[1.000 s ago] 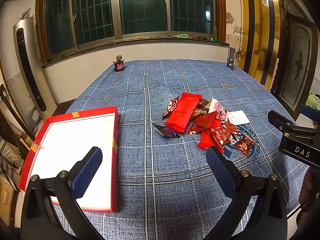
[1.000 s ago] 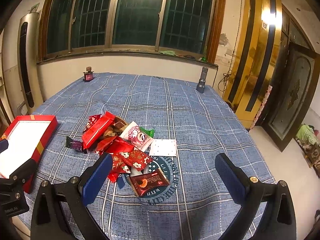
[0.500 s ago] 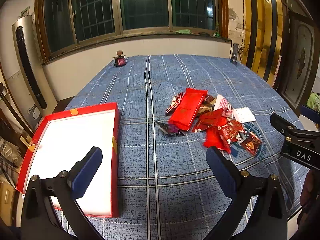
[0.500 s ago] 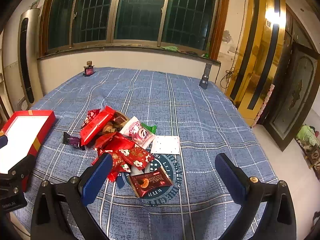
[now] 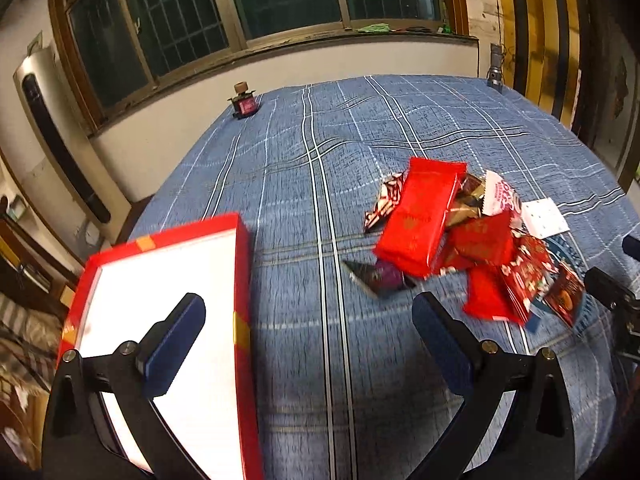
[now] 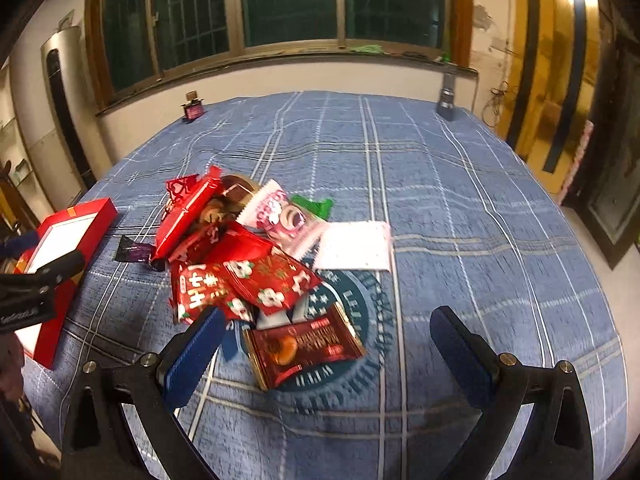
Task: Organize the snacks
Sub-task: 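Grasp a red gold-print packet with the left gripper while the right grasps a red floral packet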
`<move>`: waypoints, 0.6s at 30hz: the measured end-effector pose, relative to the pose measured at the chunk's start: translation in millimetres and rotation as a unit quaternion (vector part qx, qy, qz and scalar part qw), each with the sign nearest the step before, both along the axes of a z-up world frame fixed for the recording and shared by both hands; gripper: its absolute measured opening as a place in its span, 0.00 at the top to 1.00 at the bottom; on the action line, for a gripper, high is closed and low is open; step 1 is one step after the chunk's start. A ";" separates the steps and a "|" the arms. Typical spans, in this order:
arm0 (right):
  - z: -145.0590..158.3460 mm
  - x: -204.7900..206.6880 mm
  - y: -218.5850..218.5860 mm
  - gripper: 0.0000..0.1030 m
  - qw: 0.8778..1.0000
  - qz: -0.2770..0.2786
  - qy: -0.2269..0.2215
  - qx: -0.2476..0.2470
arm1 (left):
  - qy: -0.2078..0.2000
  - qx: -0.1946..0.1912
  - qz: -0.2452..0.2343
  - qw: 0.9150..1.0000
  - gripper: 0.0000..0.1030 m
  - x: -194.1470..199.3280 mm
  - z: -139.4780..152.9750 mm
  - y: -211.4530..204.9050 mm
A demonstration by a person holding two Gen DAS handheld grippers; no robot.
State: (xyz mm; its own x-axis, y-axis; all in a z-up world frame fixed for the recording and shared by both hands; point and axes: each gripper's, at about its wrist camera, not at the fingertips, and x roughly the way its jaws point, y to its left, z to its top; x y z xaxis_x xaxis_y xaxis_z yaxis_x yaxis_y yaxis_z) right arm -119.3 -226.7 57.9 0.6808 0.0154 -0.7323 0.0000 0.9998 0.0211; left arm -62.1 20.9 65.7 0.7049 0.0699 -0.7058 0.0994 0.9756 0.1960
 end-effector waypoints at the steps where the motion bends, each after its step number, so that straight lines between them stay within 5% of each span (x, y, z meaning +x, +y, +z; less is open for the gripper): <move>1: 0.1 2.8 1.6 0.00 1.000 0.005 -0.001 0.001 | 0.001 0.003 -0.001 1.000 0.00 2.4 -0.7 -2.2; 18: -11.8 41.2 -13.7 0.00 0.999 0.010 0.015 0.028 | 0.001 0.027 -0.021 0.999 0.00 43.9 -5.8 -31.2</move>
State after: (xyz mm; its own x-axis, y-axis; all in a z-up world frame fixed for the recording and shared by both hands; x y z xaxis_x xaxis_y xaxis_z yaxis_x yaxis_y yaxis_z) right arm -78.2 -240.4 46.1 0.6577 0.0703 -0.7500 -0.0192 0.9969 0.0766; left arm -18.3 -10.3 59.9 0.7066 0.0779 -0.7033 0.1414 0.9583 0.2482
